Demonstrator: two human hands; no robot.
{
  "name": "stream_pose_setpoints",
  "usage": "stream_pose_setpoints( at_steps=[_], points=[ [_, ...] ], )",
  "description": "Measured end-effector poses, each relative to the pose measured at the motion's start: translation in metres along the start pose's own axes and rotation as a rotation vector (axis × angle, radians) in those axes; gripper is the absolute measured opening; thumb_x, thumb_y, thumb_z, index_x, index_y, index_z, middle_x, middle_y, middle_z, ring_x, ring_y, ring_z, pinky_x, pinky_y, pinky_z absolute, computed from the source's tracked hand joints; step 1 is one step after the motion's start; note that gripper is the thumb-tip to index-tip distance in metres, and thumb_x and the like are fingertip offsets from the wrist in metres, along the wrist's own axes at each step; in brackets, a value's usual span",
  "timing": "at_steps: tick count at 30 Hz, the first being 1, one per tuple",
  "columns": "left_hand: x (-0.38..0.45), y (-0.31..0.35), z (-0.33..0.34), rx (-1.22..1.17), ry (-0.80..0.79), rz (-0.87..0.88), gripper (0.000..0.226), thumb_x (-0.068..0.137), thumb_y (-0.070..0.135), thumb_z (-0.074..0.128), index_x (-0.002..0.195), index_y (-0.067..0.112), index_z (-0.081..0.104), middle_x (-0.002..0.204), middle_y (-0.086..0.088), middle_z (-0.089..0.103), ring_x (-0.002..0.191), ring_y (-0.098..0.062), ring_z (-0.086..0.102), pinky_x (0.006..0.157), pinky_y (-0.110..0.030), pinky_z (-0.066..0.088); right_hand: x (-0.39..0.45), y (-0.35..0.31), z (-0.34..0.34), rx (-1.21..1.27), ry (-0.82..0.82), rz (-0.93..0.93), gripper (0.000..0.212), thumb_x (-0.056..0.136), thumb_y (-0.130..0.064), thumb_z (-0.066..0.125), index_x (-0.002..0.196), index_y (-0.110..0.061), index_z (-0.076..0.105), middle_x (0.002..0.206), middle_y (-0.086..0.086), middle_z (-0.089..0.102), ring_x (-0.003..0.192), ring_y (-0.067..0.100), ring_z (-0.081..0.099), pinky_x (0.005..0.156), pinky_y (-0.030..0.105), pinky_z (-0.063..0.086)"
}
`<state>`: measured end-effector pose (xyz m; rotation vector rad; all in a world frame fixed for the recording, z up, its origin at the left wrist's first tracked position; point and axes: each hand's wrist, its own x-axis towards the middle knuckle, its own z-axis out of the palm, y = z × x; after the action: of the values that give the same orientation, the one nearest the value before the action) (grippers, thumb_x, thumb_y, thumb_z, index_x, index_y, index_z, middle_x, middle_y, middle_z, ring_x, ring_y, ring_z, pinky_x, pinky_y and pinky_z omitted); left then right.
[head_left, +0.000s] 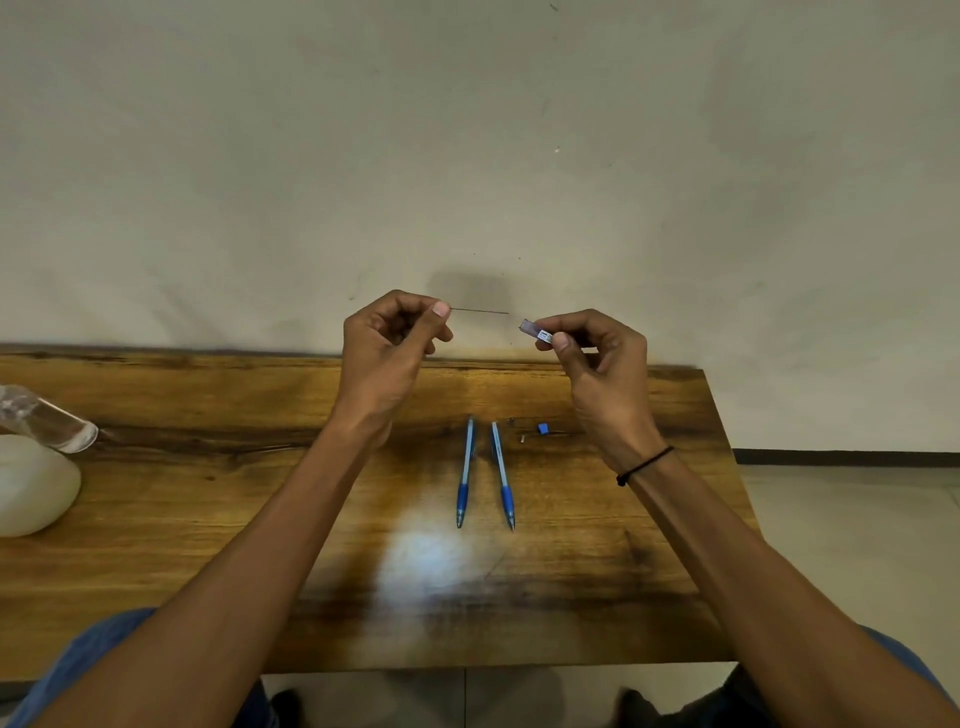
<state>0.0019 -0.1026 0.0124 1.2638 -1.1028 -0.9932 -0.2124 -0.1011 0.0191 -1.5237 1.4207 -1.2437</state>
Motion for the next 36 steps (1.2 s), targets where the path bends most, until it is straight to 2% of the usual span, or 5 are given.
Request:
stream_pose_setpoints(
  at_steps=[6,13,22,30,36],
  points=[
    [-0.008,-0.004,0.01,-0.25,0.038,-0.177,0.006,0.1,0.02,0.069,0.097,0.016,0.072,0.08,-0.001,0.071,0.064,-0.008,0.055,0.064,-0.025,0.048,-0.004,-0.001,0.007,0.164,-0.044,0.148,0.014,0.101,0.001,0.06,0.11,-0.005,0.069,0.09,0.006,0.069,0.074,0.014,0.069,0.07,0.03,0.062],
    [-0.025,-0.019,0.04,-0.278,0.218,-0.284,0.008,0.103,0.025,0.065,0.102,0.017,0.067,0.068,0.005,0.069,0.058,-0.003,0.056,0.06,-0.023,0.047,-0.016,-0.011,0.031,0.197,-0.098,0.182,0.008,0.096,-0.006,0.071,0.103,-0.007,0.067,0.101,0.014,0.073,0.093,0.027,0.076,0.078,0.038,0.065],
    [-0.031,-0.02,0.054,-0.352,0.377,-0.231,0.007,0.105,0.022,0.063,0.103,0.015,0.063,0.064,0.011,0.074,0.072,0.001,0.074,0.059,-0.017,0.054,-0.04,-0.022,0.063,0.171,-0.084,0.228,0.008,0.092,-0.002,0.074,0.098,0.003,0.071,0.093,0.017,0.074,0.082,0.024,0.069,0.076,0.051,0.064],
    [-0.028,-0.014,0.048,-0.303,0.401,-0.189,0.008,0.105,0.028,0.063,0.097,0.024,0.064,0.089,-0.01,0.067,0.082,-0.01,0.067,0.071,-0.037,0.055,-0.04,-0.03,0.054,0.328,-0.198,0.243,0.014,0.096,0.006,0.066,0.109,0.011,0.069,0.1,0.03,0.073,0.079,0.025,0.071,0.061,0.027,0.063],
    [-0.027,-0.015,0.046,-0.32,0.369,-0.172,0.007,0.105,0.029,0.062,0.101,0.023,0.062,0.077,-0.013,0.053,0.057,-0.005,0.051,0.049,-0.021,0.043,-0.024,-0.011,0.037,0.091,-0.161,0.194,0.014,0.096,0.002,0.067,0.106,-0.007,0.072,0.09,0.012,0.075,0.078,0.013,0.074,0.067,0.028,0.063]
  ],
)
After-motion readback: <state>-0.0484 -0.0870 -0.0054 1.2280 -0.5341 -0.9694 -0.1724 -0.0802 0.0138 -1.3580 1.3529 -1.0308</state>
